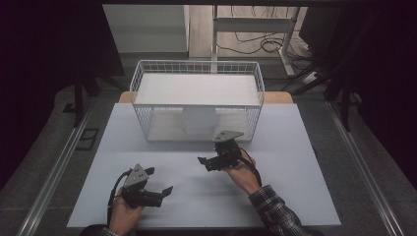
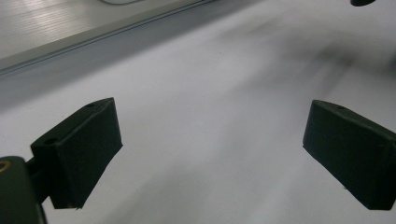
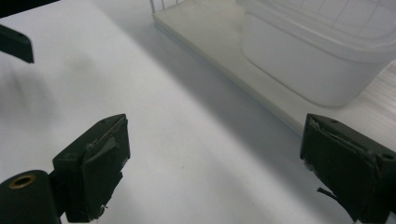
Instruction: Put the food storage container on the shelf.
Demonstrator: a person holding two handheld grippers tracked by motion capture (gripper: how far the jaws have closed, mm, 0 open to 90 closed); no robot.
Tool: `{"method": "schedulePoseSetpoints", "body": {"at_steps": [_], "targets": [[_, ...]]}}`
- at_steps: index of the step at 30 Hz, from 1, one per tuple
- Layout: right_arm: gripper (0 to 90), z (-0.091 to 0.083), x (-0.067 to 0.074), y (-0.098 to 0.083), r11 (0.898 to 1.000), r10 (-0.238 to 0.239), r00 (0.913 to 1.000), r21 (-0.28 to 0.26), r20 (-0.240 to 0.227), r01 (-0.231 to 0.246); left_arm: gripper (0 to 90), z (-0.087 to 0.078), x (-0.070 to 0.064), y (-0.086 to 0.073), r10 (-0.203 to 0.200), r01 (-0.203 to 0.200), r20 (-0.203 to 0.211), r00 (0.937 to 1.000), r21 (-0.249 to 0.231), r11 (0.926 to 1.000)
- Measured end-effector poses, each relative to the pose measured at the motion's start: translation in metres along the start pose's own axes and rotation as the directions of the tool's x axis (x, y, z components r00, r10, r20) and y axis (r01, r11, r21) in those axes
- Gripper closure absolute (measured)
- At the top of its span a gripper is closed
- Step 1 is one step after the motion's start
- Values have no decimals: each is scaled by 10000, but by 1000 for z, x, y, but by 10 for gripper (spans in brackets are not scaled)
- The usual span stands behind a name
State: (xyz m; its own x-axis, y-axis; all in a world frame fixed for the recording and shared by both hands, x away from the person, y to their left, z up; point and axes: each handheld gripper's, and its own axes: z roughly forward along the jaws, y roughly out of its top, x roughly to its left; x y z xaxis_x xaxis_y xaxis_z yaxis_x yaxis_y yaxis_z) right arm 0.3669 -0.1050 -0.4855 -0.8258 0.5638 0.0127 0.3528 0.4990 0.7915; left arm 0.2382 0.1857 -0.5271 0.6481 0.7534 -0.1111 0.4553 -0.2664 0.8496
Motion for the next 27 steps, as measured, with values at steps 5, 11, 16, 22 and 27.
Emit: {"method": "schedulePoseSetpoints", "body": {"at_steps": [5,11,16,22,27], "targets": [[83,-8,3,-6,10000,76,9999,58,-104,-76,40,0,0,0,-2,2,12,10000,8,10000],[68,-18,8,-15,9999,99,9998,88,-177,-97,39,1,-1,0,22,-22,5,10000,50,10000],[36,-25,9,-22,9995,311,9994,72,-160,-309,38,1,-1,0,24,-25,20,10000,90,10000],[4,-38,8,-30,9969,760,9969,-164,-224,-763,37,1,-2,0,47,-47,-4,10000,161,9999],[0,-49,9,-37,9965,794,9968,-242,-125,-797,37,-1,0,0,49,-48,-77,10000,181,9998]]}}
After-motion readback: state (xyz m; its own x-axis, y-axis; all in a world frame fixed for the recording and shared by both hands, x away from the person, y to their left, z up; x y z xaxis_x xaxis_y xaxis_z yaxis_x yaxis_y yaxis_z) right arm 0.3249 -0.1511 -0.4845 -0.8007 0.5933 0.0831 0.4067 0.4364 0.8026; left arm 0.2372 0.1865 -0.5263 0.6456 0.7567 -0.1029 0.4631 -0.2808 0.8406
